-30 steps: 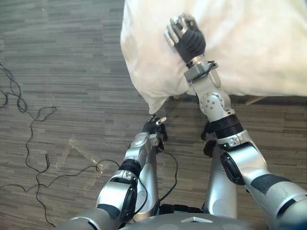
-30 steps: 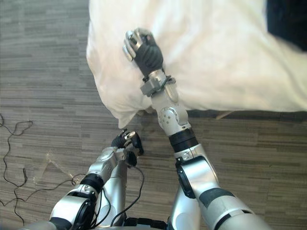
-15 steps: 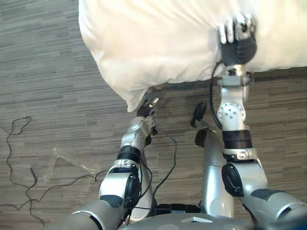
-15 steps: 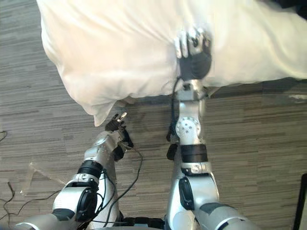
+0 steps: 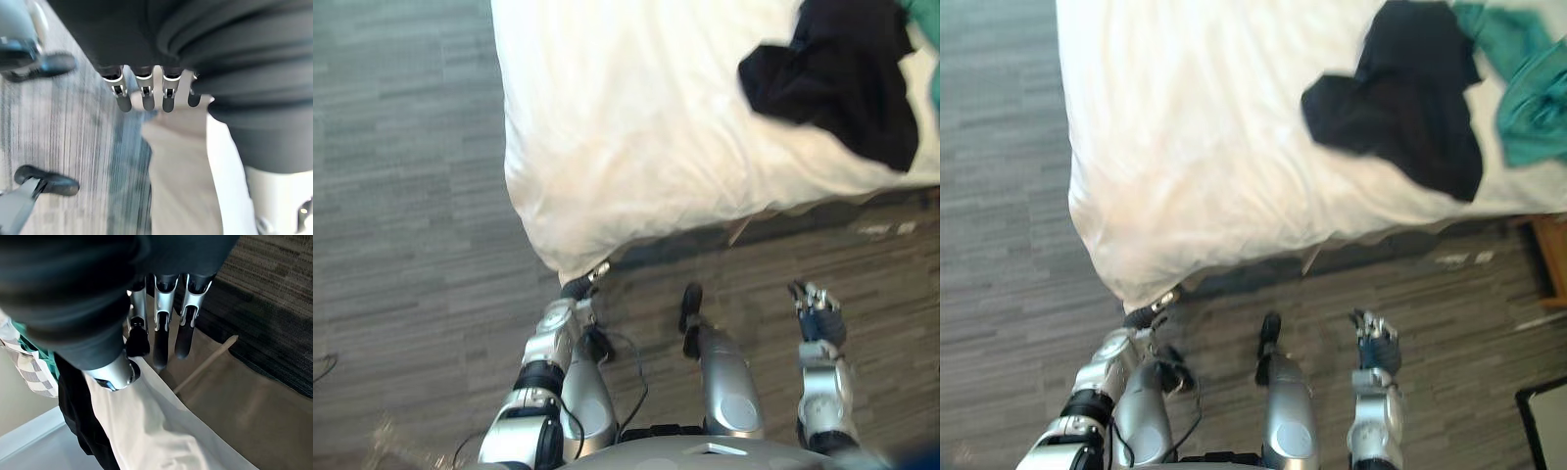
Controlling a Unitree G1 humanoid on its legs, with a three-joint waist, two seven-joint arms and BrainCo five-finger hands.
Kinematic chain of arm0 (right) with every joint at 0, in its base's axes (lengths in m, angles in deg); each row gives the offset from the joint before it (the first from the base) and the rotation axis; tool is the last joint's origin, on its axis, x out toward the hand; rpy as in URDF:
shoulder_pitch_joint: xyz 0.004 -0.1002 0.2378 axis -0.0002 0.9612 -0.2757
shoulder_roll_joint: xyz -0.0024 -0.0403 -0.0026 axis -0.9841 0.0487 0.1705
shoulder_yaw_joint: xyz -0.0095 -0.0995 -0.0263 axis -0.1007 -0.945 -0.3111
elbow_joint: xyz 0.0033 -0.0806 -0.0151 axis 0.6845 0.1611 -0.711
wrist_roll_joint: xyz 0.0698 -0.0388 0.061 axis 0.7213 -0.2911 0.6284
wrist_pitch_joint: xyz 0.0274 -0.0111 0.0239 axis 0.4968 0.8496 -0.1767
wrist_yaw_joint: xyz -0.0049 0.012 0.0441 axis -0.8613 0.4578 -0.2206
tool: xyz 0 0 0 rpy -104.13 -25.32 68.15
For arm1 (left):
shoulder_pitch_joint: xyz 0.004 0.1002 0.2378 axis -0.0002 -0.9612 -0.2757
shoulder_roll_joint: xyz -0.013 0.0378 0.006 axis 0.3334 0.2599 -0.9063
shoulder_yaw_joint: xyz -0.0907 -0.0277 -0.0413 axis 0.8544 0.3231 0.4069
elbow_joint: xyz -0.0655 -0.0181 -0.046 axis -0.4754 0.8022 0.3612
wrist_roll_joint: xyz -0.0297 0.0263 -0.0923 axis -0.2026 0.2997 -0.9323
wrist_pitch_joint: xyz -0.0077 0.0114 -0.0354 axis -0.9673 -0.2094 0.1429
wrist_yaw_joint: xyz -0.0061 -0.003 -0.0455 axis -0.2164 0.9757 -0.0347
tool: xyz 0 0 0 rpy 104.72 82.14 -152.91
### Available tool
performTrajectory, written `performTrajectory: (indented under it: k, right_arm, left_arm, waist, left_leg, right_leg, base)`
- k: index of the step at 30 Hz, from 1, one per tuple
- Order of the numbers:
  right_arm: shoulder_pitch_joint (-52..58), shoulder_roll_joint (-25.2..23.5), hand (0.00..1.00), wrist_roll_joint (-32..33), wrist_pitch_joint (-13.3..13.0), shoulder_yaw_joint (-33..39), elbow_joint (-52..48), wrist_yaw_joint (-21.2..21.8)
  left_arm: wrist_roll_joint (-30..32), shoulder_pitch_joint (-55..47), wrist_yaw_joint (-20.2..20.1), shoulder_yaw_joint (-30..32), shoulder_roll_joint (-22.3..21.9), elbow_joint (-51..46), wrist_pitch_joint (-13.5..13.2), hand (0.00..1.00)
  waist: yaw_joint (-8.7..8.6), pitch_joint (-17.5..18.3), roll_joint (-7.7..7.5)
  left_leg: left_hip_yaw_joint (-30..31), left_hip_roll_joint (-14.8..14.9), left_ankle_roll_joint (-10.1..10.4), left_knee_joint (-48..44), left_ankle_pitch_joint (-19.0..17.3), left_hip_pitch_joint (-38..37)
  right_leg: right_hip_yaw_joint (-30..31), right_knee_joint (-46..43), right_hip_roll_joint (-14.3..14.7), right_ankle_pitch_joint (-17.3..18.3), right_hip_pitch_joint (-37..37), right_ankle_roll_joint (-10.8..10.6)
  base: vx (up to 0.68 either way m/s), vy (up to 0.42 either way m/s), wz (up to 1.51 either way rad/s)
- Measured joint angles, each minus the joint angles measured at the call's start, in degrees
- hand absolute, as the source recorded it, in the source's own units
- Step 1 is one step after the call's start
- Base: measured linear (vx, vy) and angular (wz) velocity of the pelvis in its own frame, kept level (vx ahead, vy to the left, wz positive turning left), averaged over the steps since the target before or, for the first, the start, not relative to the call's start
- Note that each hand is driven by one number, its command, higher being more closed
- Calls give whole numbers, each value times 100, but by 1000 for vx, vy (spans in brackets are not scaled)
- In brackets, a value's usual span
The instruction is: Tidy the bed and pick cloth on bed and put in laundry
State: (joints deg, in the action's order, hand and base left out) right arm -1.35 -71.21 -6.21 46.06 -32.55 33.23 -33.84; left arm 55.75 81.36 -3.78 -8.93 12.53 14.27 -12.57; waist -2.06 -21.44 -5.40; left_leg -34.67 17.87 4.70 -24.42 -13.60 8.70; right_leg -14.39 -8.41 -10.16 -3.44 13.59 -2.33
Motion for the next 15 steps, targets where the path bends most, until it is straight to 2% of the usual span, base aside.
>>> performTrajectory:
  k: [2, 4, 6, 9, 12, 15]
  right_arm:
    - [162, -20, 0, -280, -28, 56, 470, -7]
    - [193, -26, 0, -599, -45, 176, 995, -46]
    - [266, -38, 0, -1224, -28, 261, 1414, -113]
    - [424, -71, 0, -1718, -20, 268, 1688, -138]
    - [465, -129, 0, -1835, 55, 261, 1741, -138]
    - [454, -121, 0, -1895, 314, 263, 1746, -205]
  left_arm:
    - [23, -276, -69, -34, -63, 234, -33, 0]
    - [18, -465, -99, -38, -124, 494, -53, 0]
    - [-18, -746, -230, -43, -134, 661, -58, 0]
    - [15, -1017, -313, -54, -177, 811, -142, 0]
    - [44, -1197, -316, -69, -204, 857, -364, 0]
    - [410, -1322, -270, -213, -201, 1030, -560, 0]
  waist:
    - [-42, 299, 33]
    - [-119, 387, 116]
    - [-186, 468, 227]
    - [-214, 635, 316]
    - [-209, 791, 340]
    - [-189, 982, 328]
  left_leg:
    - [-153, -152, 58, 398, 129, -326]
    - [-286, -245, 130, 723, 269, -724]
    - [-461, -343, 233, 1036, 359, -1204]
    - [-662, -403, 338, 1373, 422, -1684]
    - [-894, -419, 408, 1596, 465, -2013]
    - [-1229, -482, 418, 1695, 472, -2263]
  right_leg:
    - [16, 111, -14, 5, -146, 5]
    - [71, 60, -1, 60, -318, -27]
    - [82, -320, 3, 301, -390, 0]
    - [-95, -917, -17, 606, -378, 109]
    - [-296, -1248, 0, 672, -325, 207]
    - [-505, -985, 50, 688, -465, 234]
  base:
    - [215, -3, -18]
    - [195, 12, -26]
    - [181, 17, -35]
    - [126, -10, -31]
    - [76, -28, -37]
    - [14, -1, -52]
